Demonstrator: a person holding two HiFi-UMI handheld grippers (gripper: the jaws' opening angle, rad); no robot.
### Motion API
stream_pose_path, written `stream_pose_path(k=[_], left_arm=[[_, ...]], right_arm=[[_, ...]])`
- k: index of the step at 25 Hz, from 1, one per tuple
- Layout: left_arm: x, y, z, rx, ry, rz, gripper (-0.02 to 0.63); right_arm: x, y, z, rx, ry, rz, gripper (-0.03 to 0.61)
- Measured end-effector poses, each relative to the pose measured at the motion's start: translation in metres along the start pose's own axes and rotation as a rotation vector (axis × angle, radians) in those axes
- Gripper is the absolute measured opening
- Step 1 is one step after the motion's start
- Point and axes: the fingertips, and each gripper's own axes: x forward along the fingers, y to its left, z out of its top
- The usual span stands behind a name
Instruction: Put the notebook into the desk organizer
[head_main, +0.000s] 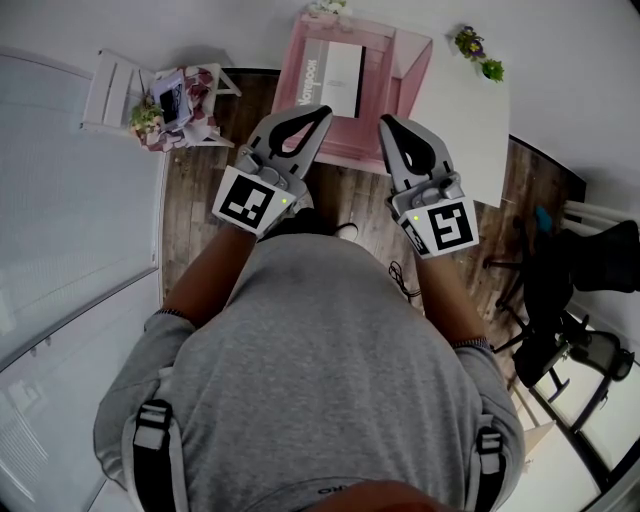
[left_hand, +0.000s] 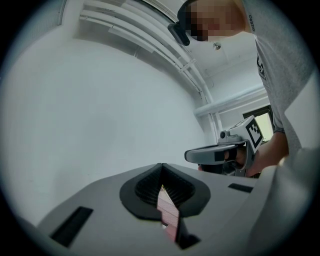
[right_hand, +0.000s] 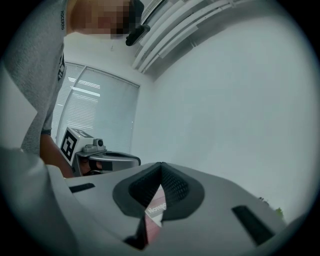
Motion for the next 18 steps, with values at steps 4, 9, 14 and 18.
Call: stream_pose_path(k=[4, 9, 14, 18], left_arm=[[-0.0017, -0.0006, -0.0005, 0.002, -0.003, 0.003, 0.018], [-0.0028, -0.0003, 0.001, 0.0, -0.004, 0.008, 0.018], [-0.0011, -0.0005, 0.0005, 0.003, -0.005, 0.006, 0.018], [-0.0008, -0.0016, 0.001, 0.003, -0.007, 0.007, 0.018]], right_arm=[[0.0005, 0.0031, -0.0011, -0.007, 0.004, 0.006, 0.006], [-0.001, 0.0062, -0.0002, -0.005, -0.001, 0.009, 0.006], [-0.0002, 0.0082, -0.003, 0.005, 0.0, 0.017, 0.006], [-0.0007, 0.0083, -0.0012, -0.001, -0.006, 0.02, 0.006]])
